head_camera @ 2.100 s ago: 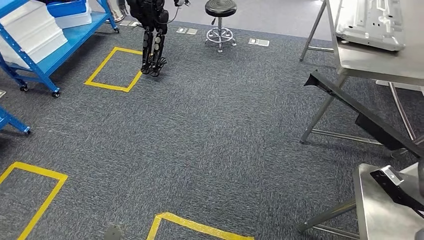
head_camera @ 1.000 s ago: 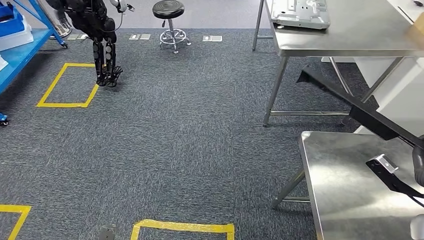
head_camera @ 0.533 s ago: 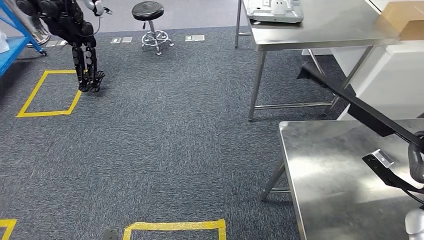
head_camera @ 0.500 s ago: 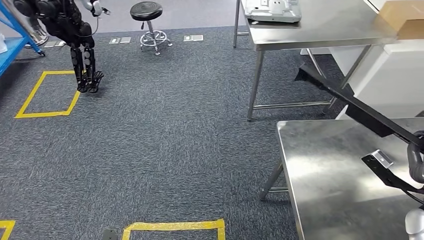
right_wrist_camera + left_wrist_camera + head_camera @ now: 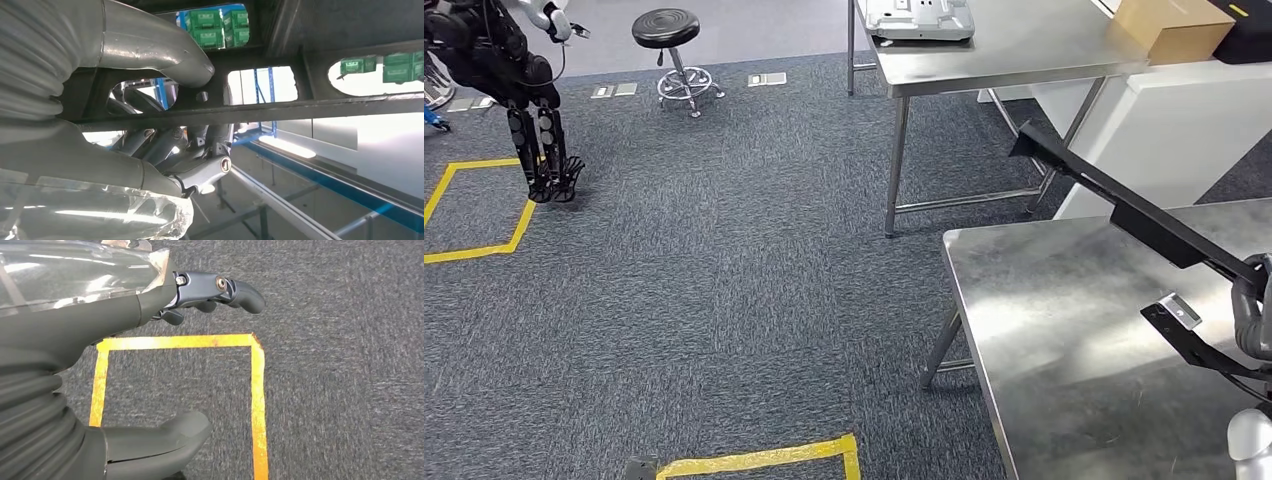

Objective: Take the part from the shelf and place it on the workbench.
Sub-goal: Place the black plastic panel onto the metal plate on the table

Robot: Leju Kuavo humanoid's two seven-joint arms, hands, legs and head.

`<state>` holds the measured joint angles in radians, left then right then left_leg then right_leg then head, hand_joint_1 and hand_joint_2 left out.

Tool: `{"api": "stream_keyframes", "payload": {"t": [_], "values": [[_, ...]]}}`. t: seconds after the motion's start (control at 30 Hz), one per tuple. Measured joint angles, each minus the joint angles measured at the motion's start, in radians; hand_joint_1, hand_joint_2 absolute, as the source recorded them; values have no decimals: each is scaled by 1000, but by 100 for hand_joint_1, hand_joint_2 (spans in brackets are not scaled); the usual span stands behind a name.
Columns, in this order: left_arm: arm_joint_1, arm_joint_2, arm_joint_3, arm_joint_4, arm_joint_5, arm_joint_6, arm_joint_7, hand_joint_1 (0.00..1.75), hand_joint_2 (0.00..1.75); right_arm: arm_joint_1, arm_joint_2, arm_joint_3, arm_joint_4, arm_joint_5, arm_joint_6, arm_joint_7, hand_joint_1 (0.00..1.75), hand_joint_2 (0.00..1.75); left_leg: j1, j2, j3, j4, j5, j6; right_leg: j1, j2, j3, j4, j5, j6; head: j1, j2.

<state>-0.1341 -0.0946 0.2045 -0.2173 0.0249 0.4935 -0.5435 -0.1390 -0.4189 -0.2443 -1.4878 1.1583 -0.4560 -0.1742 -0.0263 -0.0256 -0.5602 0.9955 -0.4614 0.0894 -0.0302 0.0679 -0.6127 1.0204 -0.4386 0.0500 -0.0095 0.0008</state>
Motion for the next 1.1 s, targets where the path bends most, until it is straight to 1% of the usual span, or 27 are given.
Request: {"api": "stream_keyframes", "payload": {"t": [0.03,0.07,0.13,0.17,0.2,0.23,0.3,0.33,0.37,0.4,0.43,0.5,0.53,0.57,0.63,0.67,0.7,0.73,0.77,0.8,0.87,0.9,0.93,1.0,1.03,1.07,1.1], "values": [[0,0,1,0,0,0,-2,0,175,-3,-1,0,1,4,0,0,171,175,1,7,6,-16,11,4,3,-13,-13,21,-13,-1,1,0],[0,0,3,0,0,0,-3,0,175,-6,-1,1,2,10,0,2,171,175,3,14,9,-30,20,6,6,-29,-33,63,-35,-6,3,0],[2,-1,5,0,0,0,-5,0,175,-13,-1,4,6,26,-1,6,171,175,1,25,7,-34,24,8,4,-50,-89,188,-93,-11,5,0],[3,-2,6,0,0,0,-5,0,175,-14,-1,6,9,34,-2,8,171,175,1,30,4,-33,25,7,3,-53,-109,238,-110,-8,6,0],[4,-3,8,0,0,-1,-5,0,175,-14,-1,9,12,41,-2,9,171,175,1,34,2,-32,25,7,0,-54,-114,257,-114,-1,7,0],[5,-4,9,0,0,-1,-5,0,175,-16,-1,11,15,47,-2,10,171,175,1,38,0,-29,24,5,-2,-57,-98,236,-102,9,8,0],[6,-5,13,0,1,0,-5,0,175,-24,-1,15,19,53,-2,12,171,175,2,42,-6,-13,19,-3,-9,-69,-25,107,-59,29,9,0],[5,-5,14,0,3,0,-5,0,175,-30,0,17,22,54,-2,12,171,175,0,44,-13,-1,14,-10,-8,-73,9,47,-43,32,10,0],[5,-5,16,0,4,0,-6,0,175,-37,0,20,25,56,-2,13,171,175,-3,45,-19,10,9,-17,-6,-75,28,11,-34,26,9,0],[6,-4,17,0,5,0,-6,0,175,-42,1,22,28,58,-2,13,171,175,-5,45,-25,19,6,-21,-3,-74,33,-1,-33,17,8,0],[6,-4,19,0,6,1,-7,0,175,-45,1,25,30,60,-2,13,171,175,-6,46,-29,23,5,-24,0,-70,33,1,-31,8,7,0],[7,-3,22,0,7,1,-8,0,175,-50,1,29,34,62,-2,13,171,175,-2,42,-35,32,-1,-29,-5,-68,31,1,-26,-5,6,0],[7,-3,22,0,7,1,-8,0,175,-54,1,31,35,63,-2,13,171,175,2,39,-45,53,-16,-35,-8,-68,31,0,-24,-12,5,0],[7,-3,23,0,8,2,-8,0,175,-58,1,33,35,64,-2,13,171,175,6,34,-62,92,-42,-42,-10,-68,30,-1,-22,-18,4,0],[8,-4,24,0,8,2,-8,0,175,-68,1,35,36,64,-2,13,171,175,15,29,-120,218,-111,-55,-7,-67,26,0,-20,-26,3,0],[9,-4,25,0,9,2,-8,0,175,-72,1,37,38,65,-2,13,171,175,20,28,-149,279,-135,-58,-5,-67,24,0,-19,-28,2,0],[11,-5,26,0,10,2,-8,0,175,-74,1,38,40,66,-2,13,171,175,24,28,-166,313,-142,-60,-4,-66,22,0,-18,-30,2,0],[12,-5,27,1,11,2,-9,0,175,-76,1,40,43,68,-2,13,171,175,27,28,-164,308,-129,-59,-3,-66,22,0,-17,-30,2,0],[13,-5,28,1,12,3,-9,0,175,-79,2,43,45,70,-2,12,171,175,29,27,-140,263,-99,-57,-2,-65,22,0,-16,-30,2,0],[14,-5,29,1,12,3,-10,0,175,-83,2,45,48,71,-2,12,171,175,29,24,-100,190,-63,-53,-2,-64,23,0,-16,-30,2,0],[13,-4,29,1,12,4,-12,0,175,-93,2,50,51,72,-2,11,171,175,25,17,-34,65,-19,-45,0,-62,22,-1,-13,-25,3,0],[13,-4,29,1,12,4,-13,0,175,-97,2,52,53,72,-2,11,171,175,21,16,-21,39,-14,-42,1,-62,21,-2,-11,-22,3,0],[13,-4,29,1,12,5,-14,0,175,-100,2,54,55,72,-2,10,171,175,16,16,-20,33,-15,-40,1,-62,20,-3,-9,-17,3,0],[14,-5,29,1,13,7,-15,0,175,-104,3,59,59,71,-2,10,171,175,12,20,-17,18,-3,-29,1,-62,17,-6,-6,-6,3,0],[14,-5,29,1,13,8,-16,0,175,-104,4,61,61,69,-3,10,171,175,12,22,-13,5,7,-21,3,-63,8,5,-14,-5,4,0],[13,-6,30,1,12,8,-17,0,175,-106,4,63,63,67,-4,10,171,175,13,25,-9,-8,16,-14,4,-64,-8,37,-31,-7,5,0],[14,-6,30,1,12,9,-17,0,175,-107,4,65,65,62,-5,10,171,175,13,27,-8,-17,23,-9,5,-65,-33,89,-58,-13,6,0]]}}
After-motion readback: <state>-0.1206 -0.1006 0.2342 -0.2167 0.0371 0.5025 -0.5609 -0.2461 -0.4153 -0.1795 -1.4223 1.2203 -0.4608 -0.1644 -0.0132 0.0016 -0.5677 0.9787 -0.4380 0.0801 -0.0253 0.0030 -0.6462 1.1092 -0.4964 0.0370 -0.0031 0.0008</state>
